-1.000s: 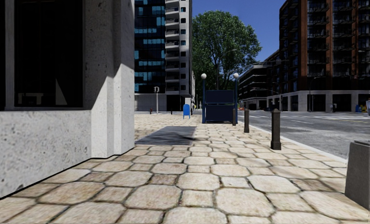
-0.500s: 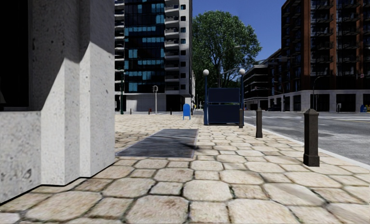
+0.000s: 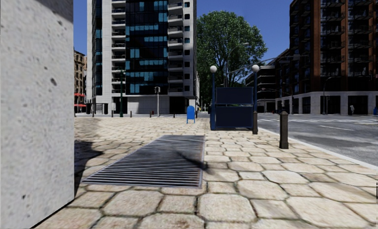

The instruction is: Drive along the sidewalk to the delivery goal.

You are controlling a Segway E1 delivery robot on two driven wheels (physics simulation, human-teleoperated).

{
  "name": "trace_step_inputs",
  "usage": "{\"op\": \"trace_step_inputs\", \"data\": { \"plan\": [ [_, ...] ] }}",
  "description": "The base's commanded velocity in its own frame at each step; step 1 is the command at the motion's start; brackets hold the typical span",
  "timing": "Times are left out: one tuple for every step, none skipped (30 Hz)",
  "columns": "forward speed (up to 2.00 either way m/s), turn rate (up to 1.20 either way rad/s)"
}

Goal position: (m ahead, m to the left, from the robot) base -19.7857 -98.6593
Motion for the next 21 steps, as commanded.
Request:
{"op": "trace_step_inputs", "data": {
  "plan": [
    [2.0, 0.0],
    [2.0, 0.0],
    [2.0, 0.0],
    [2.0, 0.0],
    [2.0, 0.0],
    [2.0, 0.0],
    [2.0, 0.0],
    [2.0, 0.0],
    [2.0, 0.0],
    [2.0, 0.0],
    [2.0, 0.0],
    [2.0, 0.0],
    [2.0, 0.0],
    [2.0, 0.0],
    [2.0, 0.0],
    [2.0, 0.0],
    [2.0, 0.0],
    [2.0, 0.0],
    [2.0, 0.0],
    [2.0, 0.0],
    [2.0, 0.0]
  ]
}}
